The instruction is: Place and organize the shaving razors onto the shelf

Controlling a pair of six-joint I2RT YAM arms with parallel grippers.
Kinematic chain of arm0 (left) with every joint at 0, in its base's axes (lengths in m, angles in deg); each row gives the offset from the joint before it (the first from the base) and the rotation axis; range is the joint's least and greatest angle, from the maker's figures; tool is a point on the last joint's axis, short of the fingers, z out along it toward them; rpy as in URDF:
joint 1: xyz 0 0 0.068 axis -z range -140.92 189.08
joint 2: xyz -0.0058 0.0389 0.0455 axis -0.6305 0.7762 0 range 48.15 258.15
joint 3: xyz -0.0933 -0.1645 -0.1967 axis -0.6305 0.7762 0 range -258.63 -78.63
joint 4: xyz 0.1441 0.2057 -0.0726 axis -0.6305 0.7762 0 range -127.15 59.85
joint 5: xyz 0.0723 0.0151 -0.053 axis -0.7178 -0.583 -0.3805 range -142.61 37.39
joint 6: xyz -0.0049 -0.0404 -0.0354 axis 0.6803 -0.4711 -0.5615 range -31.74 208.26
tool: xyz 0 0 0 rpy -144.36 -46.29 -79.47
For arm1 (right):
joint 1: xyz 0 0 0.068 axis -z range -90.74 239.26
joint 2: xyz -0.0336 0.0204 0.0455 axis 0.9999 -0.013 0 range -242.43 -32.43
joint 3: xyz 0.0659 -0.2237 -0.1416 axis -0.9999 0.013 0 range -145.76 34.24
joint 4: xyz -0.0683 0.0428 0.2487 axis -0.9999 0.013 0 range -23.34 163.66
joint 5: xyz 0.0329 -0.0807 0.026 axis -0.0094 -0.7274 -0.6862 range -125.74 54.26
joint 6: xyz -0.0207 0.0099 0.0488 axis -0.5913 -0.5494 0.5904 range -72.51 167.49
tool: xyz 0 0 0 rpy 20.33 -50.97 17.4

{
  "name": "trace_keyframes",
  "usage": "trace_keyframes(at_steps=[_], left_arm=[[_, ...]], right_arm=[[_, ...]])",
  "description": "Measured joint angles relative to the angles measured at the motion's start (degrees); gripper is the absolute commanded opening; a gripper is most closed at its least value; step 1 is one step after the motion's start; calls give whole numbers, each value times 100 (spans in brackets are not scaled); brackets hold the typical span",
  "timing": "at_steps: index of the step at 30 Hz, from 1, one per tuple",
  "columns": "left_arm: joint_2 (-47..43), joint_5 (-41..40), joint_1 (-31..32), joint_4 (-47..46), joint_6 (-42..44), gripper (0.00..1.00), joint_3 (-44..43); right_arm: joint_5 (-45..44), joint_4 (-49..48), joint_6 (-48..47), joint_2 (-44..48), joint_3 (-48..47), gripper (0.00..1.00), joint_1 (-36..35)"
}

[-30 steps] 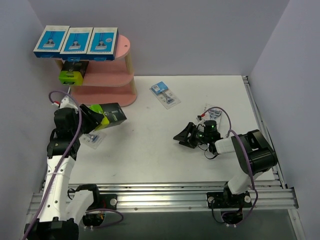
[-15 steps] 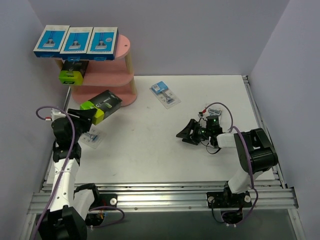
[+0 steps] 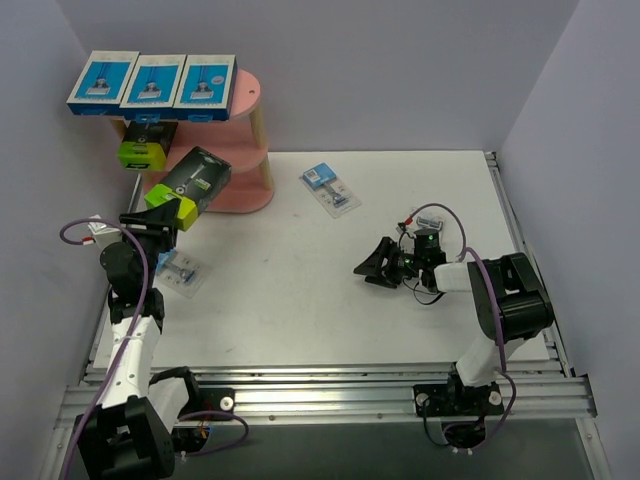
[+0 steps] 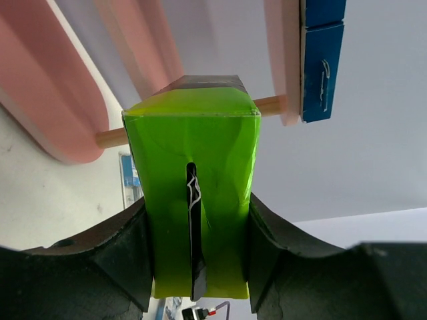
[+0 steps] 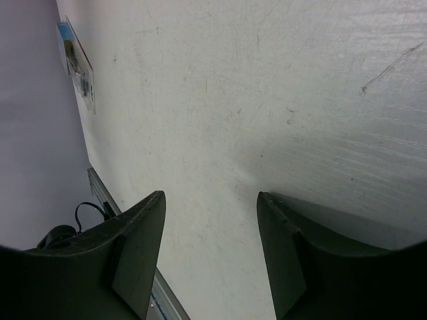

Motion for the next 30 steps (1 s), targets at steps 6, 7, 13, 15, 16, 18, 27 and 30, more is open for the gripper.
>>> trace_keyframes(at_steps=[6,7,13,15,16,18,27,30], left_arm=[[203,-166,0,-332,-157,2,0],[236,-225,0,-352,-164,2,0],[385,-782,39,-455,-184,2,0],[468,-988,76,-527,-181,2,0],[533,-1104,118,-557,-181,2,0],[693,-1274,205,-621,-179,2,-11],[1410,-2098,859,-1292,-153,2,-39],[1611,-2343,1043,-1545,-162,2,-44]], right_arm=[[79,-59,7,-61,-9,53,26],[96,-66,7,-74,-17,53,26],[170,-98,20,-149,-52,53,59],[201,-142,31,-195,-83,52,61],[212,-166,33,-225,-96,52,61],[258,-225,52,-273,-114,52,66],[343,-354,98,-358,-125,52,94],[363,-398,116,-378,-125,52,96]])
